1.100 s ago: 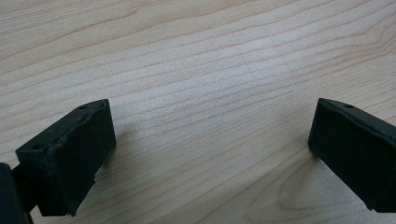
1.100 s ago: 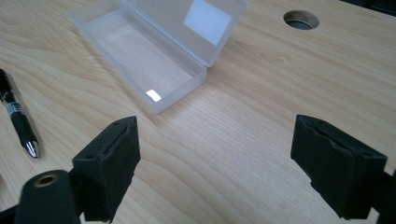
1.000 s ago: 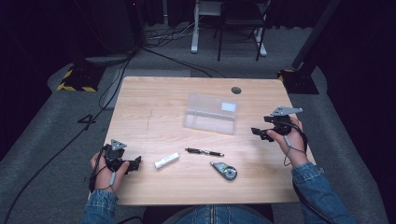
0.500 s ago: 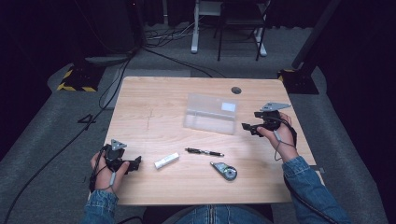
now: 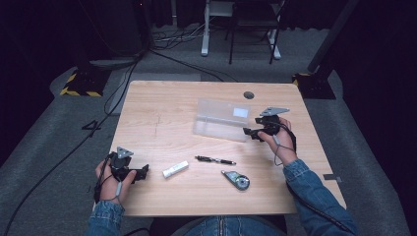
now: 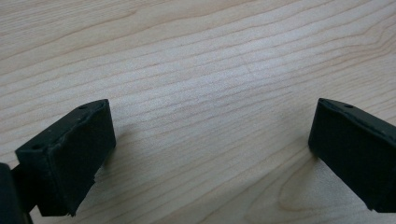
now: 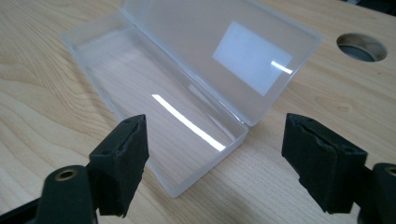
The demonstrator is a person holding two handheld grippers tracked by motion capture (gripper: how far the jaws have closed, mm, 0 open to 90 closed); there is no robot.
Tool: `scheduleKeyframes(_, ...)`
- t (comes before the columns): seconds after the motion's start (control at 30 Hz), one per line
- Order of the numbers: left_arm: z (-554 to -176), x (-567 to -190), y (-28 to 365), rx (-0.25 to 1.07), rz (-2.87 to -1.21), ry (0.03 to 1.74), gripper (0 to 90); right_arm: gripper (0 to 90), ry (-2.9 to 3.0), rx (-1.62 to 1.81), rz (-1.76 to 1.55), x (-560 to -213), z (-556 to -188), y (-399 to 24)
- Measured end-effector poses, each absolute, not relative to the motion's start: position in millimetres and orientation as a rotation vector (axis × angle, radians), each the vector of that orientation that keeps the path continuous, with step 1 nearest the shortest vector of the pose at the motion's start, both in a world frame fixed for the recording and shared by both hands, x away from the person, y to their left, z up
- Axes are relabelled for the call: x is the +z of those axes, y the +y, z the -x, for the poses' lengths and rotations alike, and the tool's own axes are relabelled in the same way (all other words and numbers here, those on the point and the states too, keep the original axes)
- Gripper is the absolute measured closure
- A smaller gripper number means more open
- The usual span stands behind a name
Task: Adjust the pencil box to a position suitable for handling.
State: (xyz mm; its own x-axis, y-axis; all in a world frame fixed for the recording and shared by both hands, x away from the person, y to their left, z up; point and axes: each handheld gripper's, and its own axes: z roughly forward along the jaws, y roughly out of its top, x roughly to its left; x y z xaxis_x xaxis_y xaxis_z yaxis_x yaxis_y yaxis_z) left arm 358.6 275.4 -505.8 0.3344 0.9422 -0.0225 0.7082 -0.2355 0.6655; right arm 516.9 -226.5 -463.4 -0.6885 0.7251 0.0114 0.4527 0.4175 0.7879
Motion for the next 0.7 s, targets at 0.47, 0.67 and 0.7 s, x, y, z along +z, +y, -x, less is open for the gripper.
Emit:
scheduleKeyframes(0.47, -359, -506, 275, 0.523, -2.023, 1.442, 0.8, 24.8, 2.38, 1.09, -1.036, -491, -524, -226)
scheduleKeyframes(0.67, -359, -506, 275, 0.523, -2.023, 1.442, 0.8, 26.6, 2.383, 1.094, -1.024, -495, -525, -225)
scheduleKeyframes(0.7, -359, -506, 275, 0.523, -2.023, 1.442, 0.8, 27.8, 2.381, 1.095, -1.017, -495, -524, -225)
